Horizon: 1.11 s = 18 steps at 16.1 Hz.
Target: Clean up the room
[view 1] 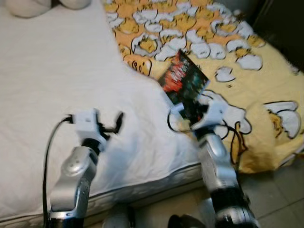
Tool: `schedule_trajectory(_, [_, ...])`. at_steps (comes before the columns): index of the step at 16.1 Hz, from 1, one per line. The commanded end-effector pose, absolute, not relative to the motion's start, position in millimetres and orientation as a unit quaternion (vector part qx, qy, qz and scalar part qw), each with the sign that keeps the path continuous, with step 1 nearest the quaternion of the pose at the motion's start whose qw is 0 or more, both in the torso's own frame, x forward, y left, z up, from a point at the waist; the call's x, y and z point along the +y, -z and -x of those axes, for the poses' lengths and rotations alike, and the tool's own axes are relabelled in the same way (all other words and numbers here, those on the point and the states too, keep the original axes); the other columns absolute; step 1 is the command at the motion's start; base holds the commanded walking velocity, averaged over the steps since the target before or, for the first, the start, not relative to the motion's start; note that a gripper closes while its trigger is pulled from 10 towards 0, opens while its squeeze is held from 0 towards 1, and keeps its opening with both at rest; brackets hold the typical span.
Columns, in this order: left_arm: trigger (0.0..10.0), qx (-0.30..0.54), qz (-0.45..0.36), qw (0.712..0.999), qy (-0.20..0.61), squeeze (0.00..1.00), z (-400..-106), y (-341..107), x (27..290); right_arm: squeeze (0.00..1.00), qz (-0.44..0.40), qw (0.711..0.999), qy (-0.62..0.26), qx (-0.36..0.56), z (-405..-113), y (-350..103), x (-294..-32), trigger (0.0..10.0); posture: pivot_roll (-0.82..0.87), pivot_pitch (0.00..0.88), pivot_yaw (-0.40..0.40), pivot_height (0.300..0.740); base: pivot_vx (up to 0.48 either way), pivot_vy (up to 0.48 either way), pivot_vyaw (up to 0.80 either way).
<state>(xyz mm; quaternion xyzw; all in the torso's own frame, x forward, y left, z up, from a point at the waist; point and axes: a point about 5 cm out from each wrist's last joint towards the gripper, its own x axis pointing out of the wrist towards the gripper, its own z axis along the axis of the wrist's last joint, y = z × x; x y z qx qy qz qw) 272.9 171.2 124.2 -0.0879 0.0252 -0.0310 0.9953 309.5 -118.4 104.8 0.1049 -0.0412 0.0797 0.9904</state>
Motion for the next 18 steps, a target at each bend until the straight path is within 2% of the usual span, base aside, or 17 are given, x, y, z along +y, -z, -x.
schedule_trajectory(1, [10.0, 0.020, 0.094, 0.995, -0.004, 0.00, -273, -122, 179, 0.00, -0.073, 0.990, -0.084, -0.086, -304, -121, -118, 0.0, 0.14, 0.016, -0.044, 0.732, 0.000, 0.000, 0.00])
schedule_trajectory(4, [10.0, -0.012, 0.025, 1.000, 0.009, 0.00, -267, -124, 171, 0.00, -0.037, 0.993, -0.092, -0.070, -279, -111, -126, 0.0, 0.12, 0.000, -0.047, 0.732, 0.000, 0.000, 0.00])
schedule_trajectory(5, [10.0, -0.010, 0.028, 0.999, 0.013, 0.00, -267, -123, 169, 0.00, -0.031, 0.992, -0.098, -0.067, -277, -109, -126, 0.0, 0.12, 0.000, -0.048, 0.732, 0.000, 0.000, 0.00])
schedule_trajectory(7, [10.0, -0.017, 0.018, 0.999, 0.022, 0.00, -273, -126, 165, 0.00, -0.029, 0.994, -0.095, -0.042, -281, -100, -127, 0.0, 0.12, 0.000, -0.047, 0.732, 0.000, 0.131, 0.29])
schedule_trajectory(9, [10.0, -0.027, -0.006, 0.999, 0.020, 0.00, -280, -132, 164, 0.00, -0.034, 0.995, -0.087, -0.024, -288, -96, -129, 0.0, 0.13, 0.000, -0.045, 0.732, 0.000, 0.480, 0.66])
schedule_trajectory(14, [10.0, -0.031, -0.001, 0.999, 0.036, 0.00, -280, -132, 156, 0.00, -0.037, 0.994, -0.100, -0.017, -309, -101, -131, 0.0, 0.14, 0.002, -0.042, 0.732, 0.000, 0.478, 0.60])
schedule_trajectory(18, [10.0, -0.018, -0.006, 0.999, 0.051, 0.00, -280, -126, 148, 0.00, -0.065, 0.992, -0.112, -0.001, -319, -97, -132, 0.0, 0.15, 0.008, -0.048, 0.732, 0.000, 0.000, 0.60])
